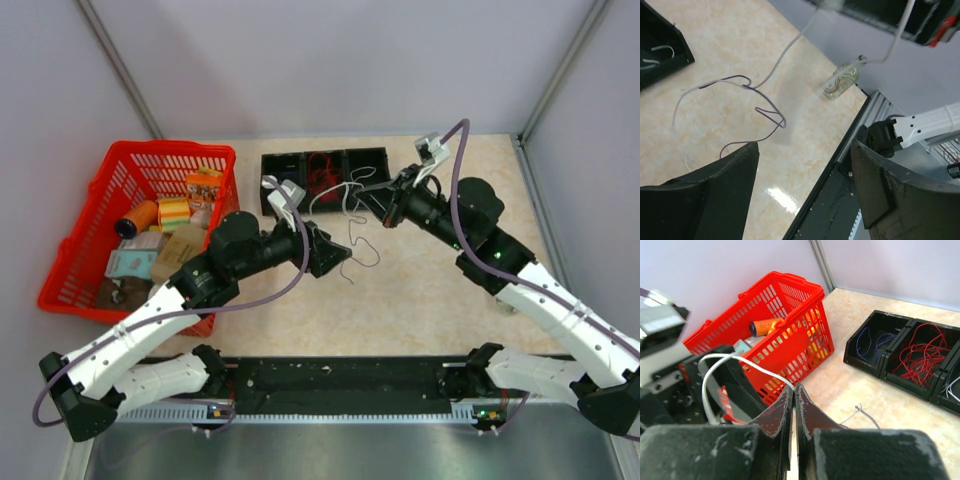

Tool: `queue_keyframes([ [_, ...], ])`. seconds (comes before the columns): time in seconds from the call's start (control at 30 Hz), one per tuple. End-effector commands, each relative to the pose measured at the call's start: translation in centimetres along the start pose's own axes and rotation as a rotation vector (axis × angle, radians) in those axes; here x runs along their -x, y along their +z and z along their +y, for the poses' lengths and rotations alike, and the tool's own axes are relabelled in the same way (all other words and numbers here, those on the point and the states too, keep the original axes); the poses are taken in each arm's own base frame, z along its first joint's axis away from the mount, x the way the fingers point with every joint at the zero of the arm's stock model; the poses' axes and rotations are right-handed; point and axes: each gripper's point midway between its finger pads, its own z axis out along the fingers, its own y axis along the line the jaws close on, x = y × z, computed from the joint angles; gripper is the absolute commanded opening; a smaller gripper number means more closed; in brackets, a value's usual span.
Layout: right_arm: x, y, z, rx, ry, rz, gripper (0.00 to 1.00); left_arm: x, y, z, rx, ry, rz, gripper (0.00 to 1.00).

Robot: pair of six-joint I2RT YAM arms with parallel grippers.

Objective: Untangle the cables

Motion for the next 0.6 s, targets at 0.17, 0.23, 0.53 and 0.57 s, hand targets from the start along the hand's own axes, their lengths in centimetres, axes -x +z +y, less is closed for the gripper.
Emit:
queue_keyframes([
  [0.17,3.4,-1.3,2.2,0.054,0.024,-0.080,0.00,-1.2,3.7,0.4,-0.038,-0.078,0.029,0.70],
  [0.23,3.5,-1.5,2.4,0.064,0.026,-0.082,0.00,-1.3,4.6,1.0,-0.011,-0.085,0.030,0.63],
  [0.53,5.9,-2.5,0.8,-0.056,-0.044,-0.149,0.00,-6.1,3.4,4.9,0.144,-0.141,0.100,0.00],
  [0.57,6.8,-2.8,0.6,-0.082,-0.068,-0.163,0.00,-7.4,2.8,5.6,0.169,-0.150,0.115,0.00],
])
